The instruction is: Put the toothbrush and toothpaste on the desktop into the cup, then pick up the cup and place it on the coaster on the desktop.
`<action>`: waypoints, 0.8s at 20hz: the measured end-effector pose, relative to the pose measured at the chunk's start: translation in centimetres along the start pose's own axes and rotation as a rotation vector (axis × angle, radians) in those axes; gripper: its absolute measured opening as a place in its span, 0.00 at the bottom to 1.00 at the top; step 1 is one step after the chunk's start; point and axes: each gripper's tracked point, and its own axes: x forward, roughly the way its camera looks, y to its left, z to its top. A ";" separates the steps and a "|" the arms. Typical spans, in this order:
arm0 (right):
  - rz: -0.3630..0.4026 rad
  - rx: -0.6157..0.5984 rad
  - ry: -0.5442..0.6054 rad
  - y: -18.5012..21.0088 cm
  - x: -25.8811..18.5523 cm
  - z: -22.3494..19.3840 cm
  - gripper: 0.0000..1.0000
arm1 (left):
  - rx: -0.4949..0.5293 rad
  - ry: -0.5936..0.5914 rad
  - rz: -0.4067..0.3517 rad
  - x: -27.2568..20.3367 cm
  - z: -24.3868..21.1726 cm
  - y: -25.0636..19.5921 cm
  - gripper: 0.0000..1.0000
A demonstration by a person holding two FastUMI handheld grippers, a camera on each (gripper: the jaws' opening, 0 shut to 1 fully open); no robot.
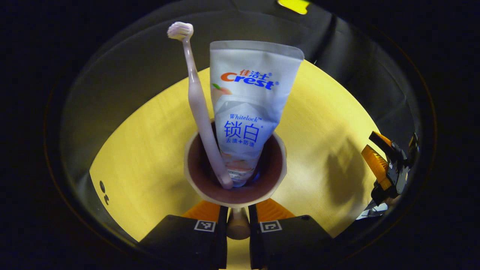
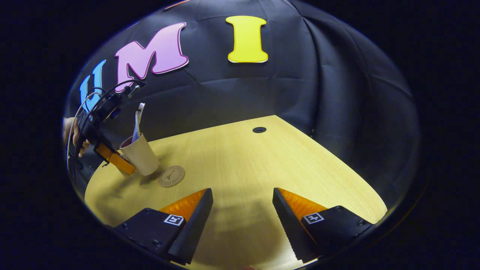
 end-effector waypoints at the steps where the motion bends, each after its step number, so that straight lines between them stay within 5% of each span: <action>1: -0.012 0.004 -0.003 -0.6 -0.2 0.0 0.98 | 0.004 0.006 -0.012 0.5 0.1 -0.5 0.28; 16: -0.062 0.040 0.013 -4.3 -0.5 -1.3 0.99 | 0.042 0.051 -0.014 2.4 1.1 -1.7 0.29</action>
